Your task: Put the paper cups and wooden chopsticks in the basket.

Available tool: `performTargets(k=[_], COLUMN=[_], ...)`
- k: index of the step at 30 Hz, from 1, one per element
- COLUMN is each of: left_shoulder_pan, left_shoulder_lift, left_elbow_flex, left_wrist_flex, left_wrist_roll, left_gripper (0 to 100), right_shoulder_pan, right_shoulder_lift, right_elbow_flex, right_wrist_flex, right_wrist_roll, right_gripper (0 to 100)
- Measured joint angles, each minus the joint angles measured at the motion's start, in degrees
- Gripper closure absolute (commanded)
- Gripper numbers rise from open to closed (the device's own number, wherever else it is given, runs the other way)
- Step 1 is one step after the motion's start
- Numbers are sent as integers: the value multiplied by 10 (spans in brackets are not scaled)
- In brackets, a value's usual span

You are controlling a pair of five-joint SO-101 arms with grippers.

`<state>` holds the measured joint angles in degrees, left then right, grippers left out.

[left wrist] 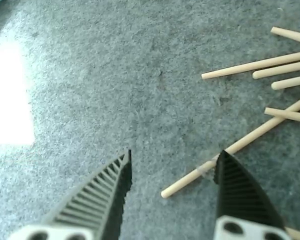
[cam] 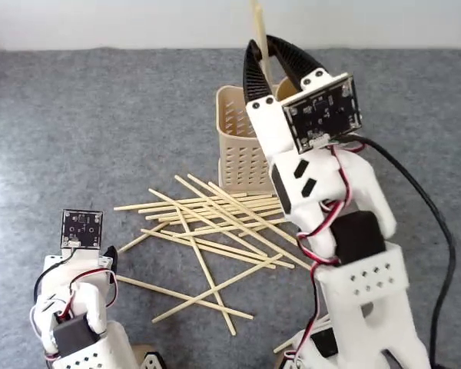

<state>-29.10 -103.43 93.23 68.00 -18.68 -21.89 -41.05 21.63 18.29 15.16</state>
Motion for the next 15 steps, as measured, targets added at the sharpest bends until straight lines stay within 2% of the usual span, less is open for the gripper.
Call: performTargets(k=[7, 12, 15], left_shoulder_pan=[0, 0, 0], left_shoulder_lift=[0, 0, 0], left_elbow_flex=[0, 0, 0], left_wrist_flex=[0, 0, 0], left_wrist_roll=[0, 0, 0], left_gripper=[746, 746, 746], right_shoulder_pan=[0, 0, 4], right_shoulder_lift=[84, 145, 155], right_elbow_flex=[17, 22, 40], right_wrist_flex=[-109, -124, -124], right_wrist_roll=[-2, -6, -37], right_gripper=[988, 988, 983])
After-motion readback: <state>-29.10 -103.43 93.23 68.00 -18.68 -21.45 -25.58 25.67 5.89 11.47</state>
